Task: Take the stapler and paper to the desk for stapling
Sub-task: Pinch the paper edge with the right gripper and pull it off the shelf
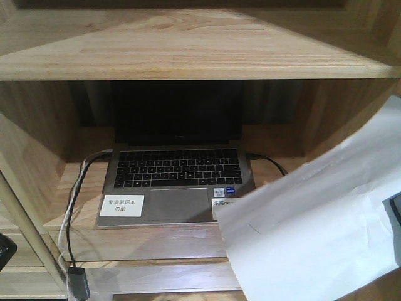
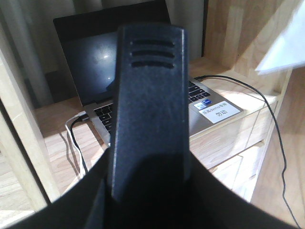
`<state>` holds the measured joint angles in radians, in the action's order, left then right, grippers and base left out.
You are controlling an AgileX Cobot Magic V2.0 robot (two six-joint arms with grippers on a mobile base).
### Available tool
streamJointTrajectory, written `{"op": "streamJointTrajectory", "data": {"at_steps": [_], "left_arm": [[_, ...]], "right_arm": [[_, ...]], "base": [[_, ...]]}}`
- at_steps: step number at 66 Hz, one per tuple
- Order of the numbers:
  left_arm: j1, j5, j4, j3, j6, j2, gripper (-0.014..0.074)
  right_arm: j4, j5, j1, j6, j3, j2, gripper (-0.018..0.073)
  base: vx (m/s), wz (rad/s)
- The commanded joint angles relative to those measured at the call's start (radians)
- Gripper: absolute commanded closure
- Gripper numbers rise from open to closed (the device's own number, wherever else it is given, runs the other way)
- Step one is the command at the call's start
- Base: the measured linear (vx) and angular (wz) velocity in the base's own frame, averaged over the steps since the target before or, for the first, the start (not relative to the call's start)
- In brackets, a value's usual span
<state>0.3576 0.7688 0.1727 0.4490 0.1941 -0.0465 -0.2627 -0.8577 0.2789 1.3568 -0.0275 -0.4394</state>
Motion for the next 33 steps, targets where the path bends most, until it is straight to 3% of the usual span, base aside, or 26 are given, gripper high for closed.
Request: {"op": "streamJointTrajectory", "data": {"at_steps": [1, 33], "left_arm": [[0.002, -0.118, 0.017, 0.029, -0.009, -0.015, 0.0603], [0.002, -0.118, 0.017, 0.029, -0.009, -0.015, 0.0603]], "right_arm": [[-0.001, -0.053, 0.002, -0.003, -0.004, -0.004, 0.0561], [-0.001, -0.052, 0.002, -0.002, -0.004, -0.004, 0.0561]], "base": [[0.00, 0.00], [0.00, 0.00]]}}
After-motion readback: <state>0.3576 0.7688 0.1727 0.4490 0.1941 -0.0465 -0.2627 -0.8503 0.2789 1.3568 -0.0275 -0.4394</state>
